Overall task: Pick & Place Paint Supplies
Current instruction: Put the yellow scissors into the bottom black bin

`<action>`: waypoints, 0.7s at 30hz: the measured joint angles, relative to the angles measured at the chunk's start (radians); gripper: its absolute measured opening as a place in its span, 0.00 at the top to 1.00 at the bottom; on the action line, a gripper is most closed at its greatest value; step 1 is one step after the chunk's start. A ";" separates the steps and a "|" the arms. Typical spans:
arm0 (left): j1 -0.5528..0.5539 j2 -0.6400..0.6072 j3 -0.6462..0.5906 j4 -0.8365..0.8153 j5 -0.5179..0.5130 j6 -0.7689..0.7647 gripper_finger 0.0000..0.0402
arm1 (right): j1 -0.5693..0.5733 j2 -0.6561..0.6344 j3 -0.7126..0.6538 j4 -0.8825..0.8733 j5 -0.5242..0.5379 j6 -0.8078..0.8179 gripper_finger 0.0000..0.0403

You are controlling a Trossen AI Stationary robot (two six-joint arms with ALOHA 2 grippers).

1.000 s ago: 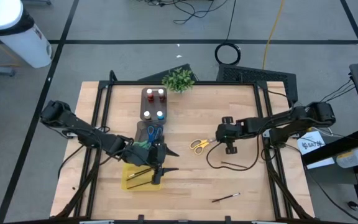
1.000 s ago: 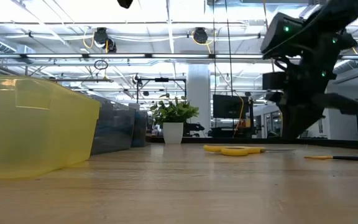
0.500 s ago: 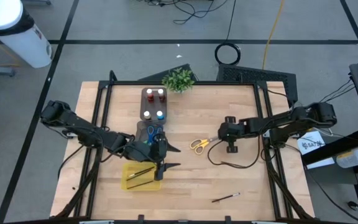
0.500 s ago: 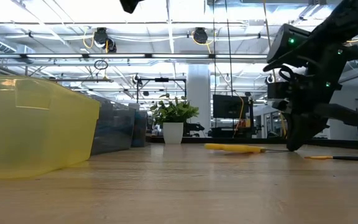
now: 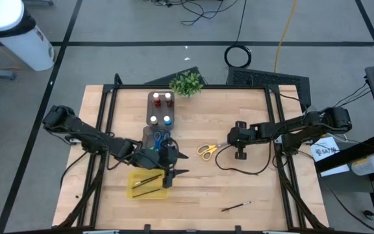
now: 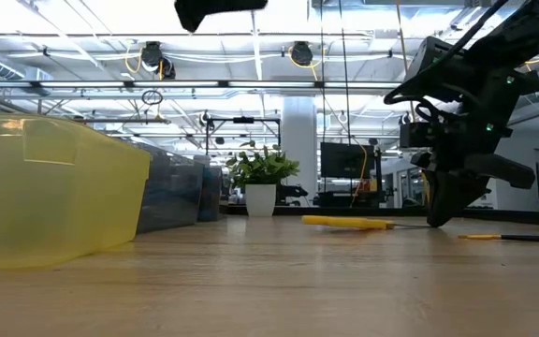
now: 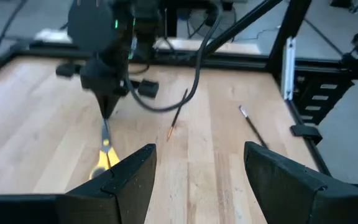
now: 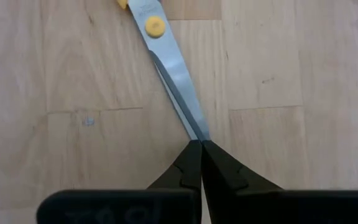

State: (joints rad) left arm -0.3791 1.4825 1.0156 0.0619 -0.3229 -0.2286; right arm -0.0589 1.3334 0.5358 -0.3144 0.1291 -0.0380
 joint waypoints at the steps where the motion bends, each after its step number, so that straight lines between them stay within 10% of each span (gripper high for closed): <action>1: 0.004 0.015 0.000 0.000 0.000 -0.011 0.37 | 0.000 0.000 0.000 0.000 0.000 0.000 1.00; 9: 0.061 0.256 0.010 0.180 -0.018 -0.002 0.37 | 0.000 0.001 0.000 0.000 -0.002 0.013 1.00; 21: 0.166 0.585 0.293 -0.060 -0.060 -0.037 0.37 | 0.000 0.001 -0.002 0.008 -0.001 0.005 1.00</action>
State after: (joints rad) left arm -0.2128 2.0674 1.3091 0.0023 -0.3829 -0.2653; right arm -0.0586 1.3344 0.5339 -0.3061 0.1284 -0.0329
